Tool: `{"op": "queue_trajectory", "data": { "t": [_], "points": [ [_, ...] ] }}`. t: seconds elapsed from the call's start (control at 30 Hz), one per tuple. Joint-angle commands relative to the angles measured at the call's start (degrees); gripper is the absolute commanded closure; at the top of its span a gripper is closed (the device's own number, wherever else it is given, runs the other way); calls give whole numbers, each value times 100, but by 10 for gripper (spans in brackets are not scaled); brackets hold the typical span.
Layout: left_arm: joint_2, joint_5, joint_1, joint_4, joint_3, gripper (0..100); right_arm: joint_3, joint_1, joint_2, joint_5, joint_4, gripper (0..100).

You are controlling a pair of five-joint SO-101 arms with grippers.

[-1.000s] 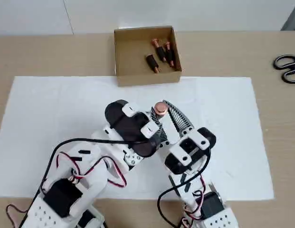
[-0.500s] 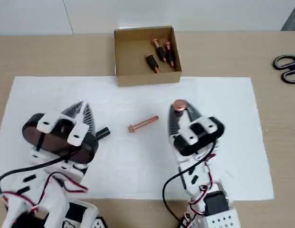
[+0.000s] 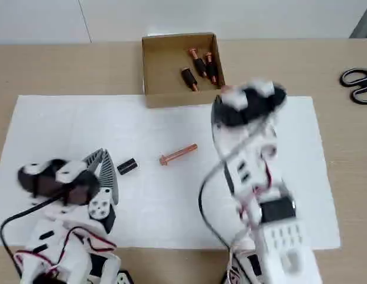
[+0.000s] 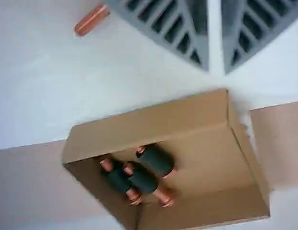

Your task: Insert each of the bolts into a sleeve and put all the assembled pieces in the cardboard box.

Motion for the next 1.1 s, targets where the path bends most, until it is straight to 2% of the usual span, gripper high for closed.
{"op": "queue_trajectory", "data": {
  "t": [0.0, 0.17, 0.33, 0.5, 0.7, 1.07],
  "points": [
    [-308, -229, -9, -501, 365, 994, -1662, 189, 2114, -132, -119, 996],
    [-281, -220, -193, -976, 699, 994, -3604, 312, 4233, -290, -330, 995],
    [-281, -220, -923, -1609, 945, 994, -5213, 145, 5965, -255, -338, 995],
    [-281, -220, -1363, -1864, 1376, 994, -6936, 110, 7662, -211, -286, 995],
    [-281, -220, -1354, -1855, 1763, 994, -8545, 110, 9473, 747, -277, 995],
    [-281, -220, -1345, -1864, 1763, 994, -10198, 22, 11407, 765, -268, 995]
  ]
}}
